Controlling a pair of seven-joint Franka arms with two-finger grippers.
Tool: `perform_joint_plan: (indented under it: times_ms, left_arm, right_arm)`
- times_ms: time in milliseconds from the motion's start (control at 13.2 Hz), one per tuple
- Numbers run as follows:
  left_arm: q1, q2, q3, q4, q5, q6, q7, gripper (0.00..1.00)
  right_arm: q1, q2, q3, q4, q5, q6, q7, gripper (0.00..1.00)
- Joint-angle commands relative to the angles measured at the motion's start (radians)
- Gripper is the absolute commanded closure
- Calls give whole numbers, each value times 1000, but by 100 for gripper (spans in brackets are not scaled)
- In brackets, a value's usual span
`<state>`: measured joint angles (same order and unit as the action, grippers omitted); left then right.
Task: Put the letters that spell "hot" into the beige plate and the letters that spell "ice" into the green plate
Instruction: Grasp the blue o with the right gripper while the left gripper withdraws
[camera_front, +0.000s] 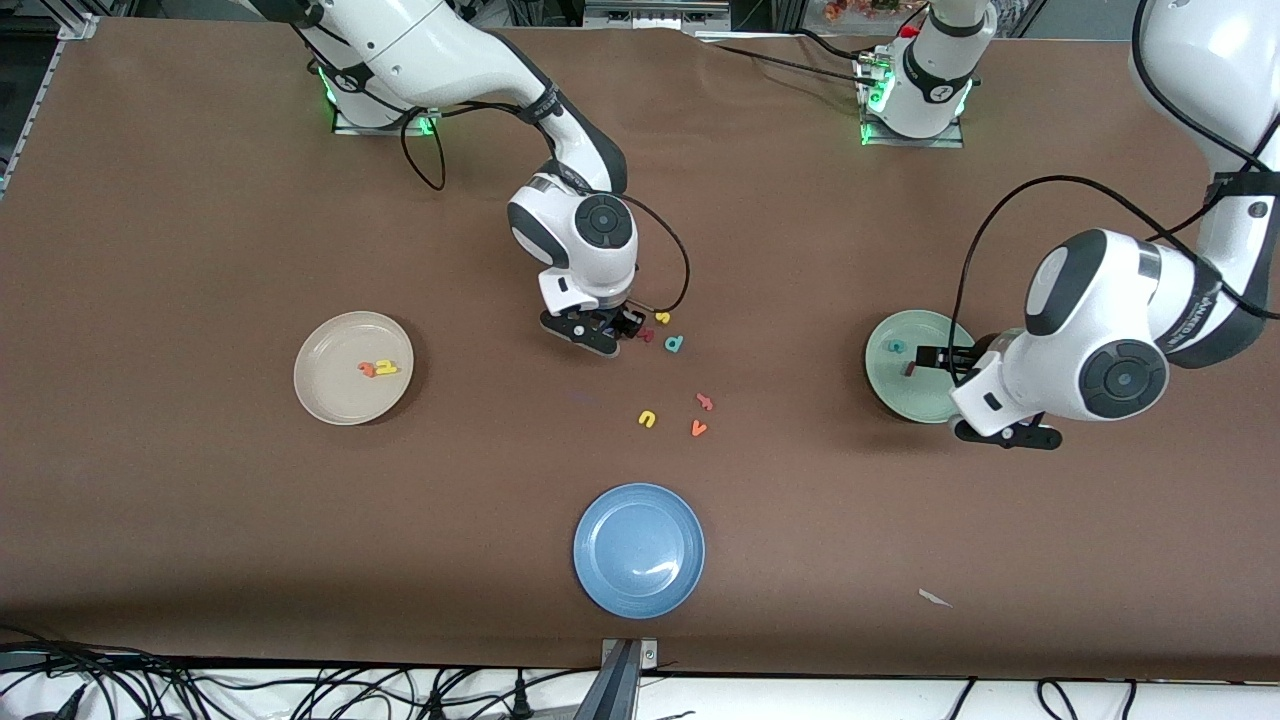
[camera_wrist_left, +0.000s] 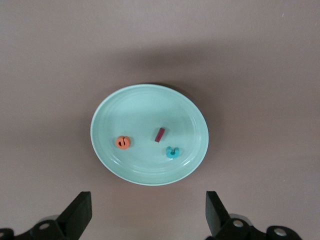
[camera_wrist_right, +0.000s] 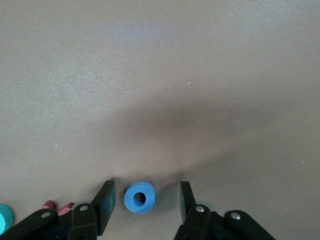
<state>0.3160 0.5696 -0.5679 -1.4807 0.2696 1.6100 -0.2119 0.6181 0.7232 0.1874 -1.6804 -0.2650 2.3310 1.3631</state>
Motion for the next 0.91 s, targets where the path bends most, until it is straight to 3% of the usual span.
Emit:
perform_joint_plan:
  times_ms: [0, 379, 834]
  left_arm:
    - [9, -28, -1, 39, -20, -21, 11, 0]
    - [9, -49, -9, 69, -18, -19, 12, 0]
    - [9, -178, -10, 105, -16, -28, 11, 0]
  right_arm:
    - [14, 18, -8, 30, -25, -7, 25, 44]
    - [14, 18, -8, 30, -34, -6, 22, 54]
    - [14, 22, -8, 27, -34, 11, 22, 55]
